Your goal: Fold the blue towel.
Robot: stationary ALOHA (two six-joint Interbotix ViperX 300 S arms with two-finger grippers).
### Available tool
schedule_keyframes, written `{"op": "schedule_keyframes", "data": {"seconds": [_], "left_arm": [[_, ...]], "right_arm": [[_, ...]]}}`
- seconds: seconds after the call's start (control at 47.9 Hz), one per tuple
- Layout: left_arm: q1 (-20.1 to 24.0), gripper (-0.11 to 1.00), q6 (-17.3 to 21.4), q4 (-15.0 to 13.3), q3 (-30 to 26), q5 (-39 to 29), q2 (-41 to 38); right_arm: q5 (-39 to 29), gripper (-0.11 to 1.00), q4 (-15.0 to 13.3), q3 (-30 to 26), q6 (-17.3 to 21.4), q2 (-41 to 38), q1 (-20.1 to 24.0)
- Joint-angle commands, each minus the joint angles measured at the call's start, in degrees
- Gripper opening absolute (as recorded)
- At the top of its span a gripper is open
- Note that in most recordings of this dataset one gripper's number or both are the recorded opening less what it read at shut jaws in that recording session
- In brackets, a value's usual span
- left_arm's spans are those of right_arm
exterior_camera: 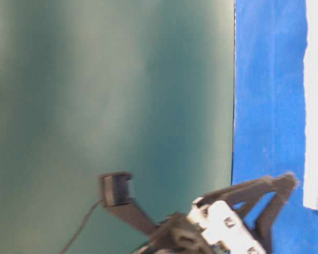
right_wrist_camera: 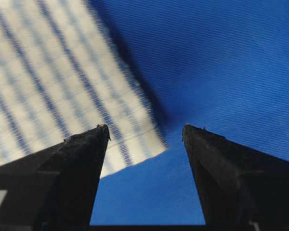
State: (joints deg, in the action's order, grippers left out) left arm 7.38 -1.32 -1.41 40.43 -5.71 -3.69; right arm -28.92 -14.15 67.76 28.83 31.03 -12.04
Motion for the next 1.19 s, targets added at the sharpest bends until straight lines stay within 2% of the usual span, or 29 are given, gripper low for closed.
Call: {"op": "schedule_keyframes", "data": {"seconds": [0.0,0.271,0.522,0.605,0.647,0.772,0.793,0.898,1.044,1.169], "left_arm": [[1.14,0.88,0.09,0.0,-1.05,0.88,-0.7],[3.69,0.87,0.26,0.0,-1.05,2.37,-4.57],[3.6,0.8,1.23,-0.09,-0.97,0.88,-6.24],[3.34,0.68,1.32,0.0,-1.14,-0.62,-6.33],[3.16,0.59,1.32,0.0,-1.32,-1.67,-6.33],[2.64,0.27,1.41,0.0,-1.85,-3.96,-6.59],[2.55,0.23,1.41,0.0,-1.93,-4.13,-6.5],[2.46,0.02,1.41,0.0,-1.93,-4.48,-6.5],[2.46,0.01,1.41,0.0,-2.46,-4.75,-5.98],[2.81,0.01,1.05,0.0,-3.43,-7.56,-3.69]], "right_arm": [[1.76,0.65,-0.62,-1.14,-0.09,-2.64,-1.32],[5.8,0.64,-1.41,-1.58,-0.44,-12.3,-4.48],[5.89,0.61,-1.41,-1.93,-0.79,-12.92,-4.57],[5.98,0.51,-1.41,-1.93,-0.97,-12.92,-4.57],[6.06,0.42,-1.41,-1.93,-1.05,-12.92,-4.57],[6.42,0.06,-1.41,-1.93,-1.58,-12.74,-4.57],[6.5,0.03,-1.41,-1.93,-1.67,-12.66,-4.48],[6.68,0.03,-1.41,-1.85,-1.76,-12.39,-4.57],[6.59,0.03,-1.41,-1.93,-1.67,-11.6,-4.57],[5.89,0.03,-1.32,-2.72,-1.41,-9.05,-4.57]]}}
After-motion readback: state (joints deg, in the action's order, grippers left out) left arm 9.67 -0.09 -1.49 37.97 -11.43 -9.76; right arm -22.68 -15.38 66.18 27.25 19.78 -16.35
